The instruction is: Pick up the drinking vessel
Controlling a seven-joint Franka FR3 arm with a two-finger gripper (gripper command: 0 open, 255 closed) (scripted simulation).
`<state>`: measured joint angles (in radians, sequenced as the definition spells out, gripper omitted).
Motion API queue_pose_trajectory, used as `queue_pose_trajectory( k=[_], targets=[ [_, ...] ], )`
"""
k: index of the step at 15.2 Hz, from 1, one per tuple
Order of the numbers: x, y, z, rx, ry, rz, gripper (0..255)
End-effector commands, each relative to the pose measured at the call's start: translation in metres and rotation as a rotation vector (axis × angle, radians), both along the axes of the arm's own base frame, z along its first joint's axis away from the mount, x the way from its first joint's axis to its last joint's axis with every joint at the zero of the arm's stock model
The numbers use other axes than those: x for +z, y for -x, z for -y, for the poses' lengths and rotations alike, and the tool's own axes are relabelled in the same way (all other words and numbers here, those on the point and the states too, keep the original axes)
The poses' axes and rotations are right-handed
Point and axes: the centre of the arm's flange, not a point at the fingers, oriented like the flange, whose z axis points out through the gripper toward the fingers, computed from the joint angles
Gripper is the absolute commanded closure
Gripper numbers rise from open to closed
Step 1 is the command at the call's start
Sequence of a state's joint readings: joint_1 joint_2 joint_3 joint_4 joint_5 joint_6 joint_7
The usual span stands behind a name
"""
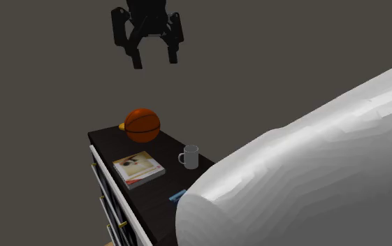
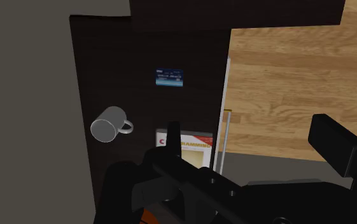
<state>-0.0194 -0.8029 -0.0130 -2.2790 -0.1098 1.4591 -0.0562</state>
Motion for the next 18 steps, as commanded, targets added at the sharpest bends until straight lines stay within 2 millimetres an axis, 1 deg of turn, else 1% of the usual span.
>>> queue_pose_trajectory(
  k=[1,9,18],
  targets=[
    [0.0,0.0,0.0,0.0,0.0,0.0,0],
    [-0.072,-0.028,0.073,0.028,-0.024,0.031,0],
    [-0.154,-0.064,0.152,0.059,-0.052,0.066,0]
  ],
)
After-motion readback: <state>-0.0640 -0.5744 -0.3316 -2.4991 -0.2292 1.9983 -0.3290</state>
